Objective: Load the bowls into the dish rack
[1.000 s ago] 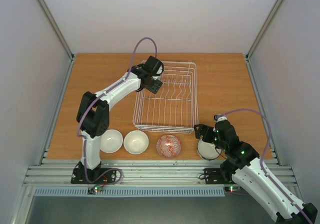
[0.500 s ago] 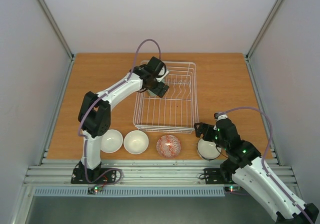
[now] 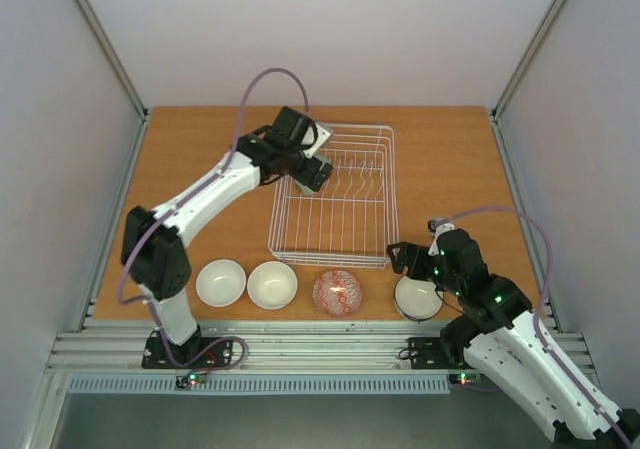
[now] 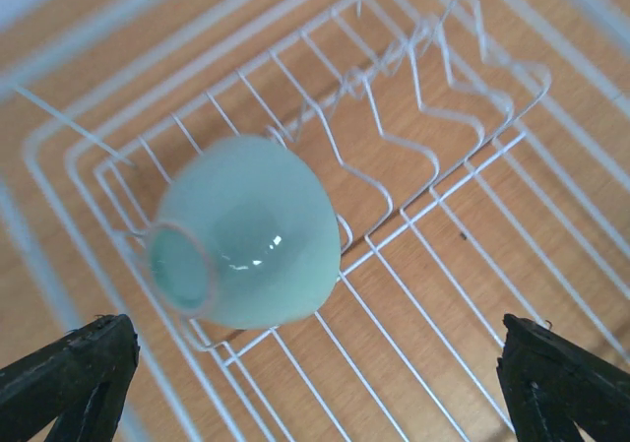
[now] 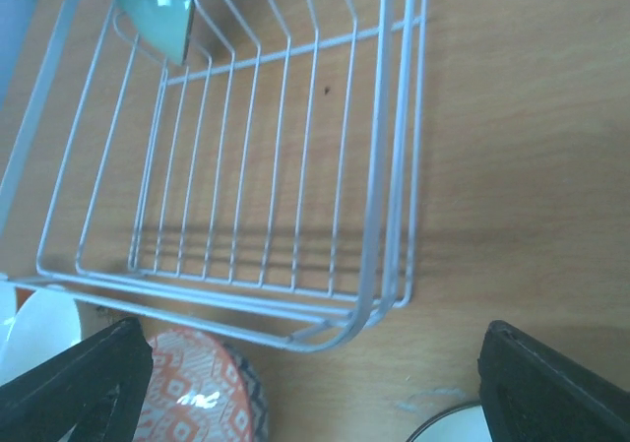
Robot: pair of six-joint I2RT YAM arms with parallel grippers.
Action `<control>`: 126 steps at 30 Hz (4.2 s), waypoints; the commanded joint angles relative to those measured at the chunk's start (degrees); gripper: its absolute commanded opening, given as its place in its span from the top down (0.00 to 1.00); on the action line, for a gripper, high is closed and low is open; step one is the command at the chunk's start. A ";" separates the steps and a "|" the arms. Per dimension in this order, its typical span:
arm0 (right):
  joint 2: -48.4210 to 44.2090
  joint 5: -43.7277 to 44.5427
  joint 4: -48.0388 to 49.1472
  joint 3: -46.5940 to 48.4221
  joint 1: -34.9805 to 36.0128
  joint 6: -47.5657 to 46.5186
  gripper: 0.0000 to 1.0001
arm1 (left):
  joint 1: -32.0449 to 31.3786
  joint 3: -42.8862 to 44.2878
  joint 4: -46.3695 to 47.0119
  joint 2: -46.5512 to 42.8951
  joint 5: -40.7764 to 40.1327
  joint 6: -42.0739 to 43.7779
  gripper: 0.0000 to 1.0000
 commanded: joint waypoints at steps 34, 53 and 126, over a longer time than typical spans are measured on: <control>39.28 8.13 7.12 6.98 29.76 8.57 0.99 | 3.43 -4.16 4.22 -8.16 14.54 -2.95 0.01; 9.29 23.08 0.56 14.22 29.80 -2.59 0.99 | 4.75 -9.32 9.45 -14.79 38.15 -2.92 0.01; 18.45 -19.81 69.33 -10.24 -7.76 0.53 0.82 | 3.71 -10.37 11.38 -6.73 62.29 -8.96 1.00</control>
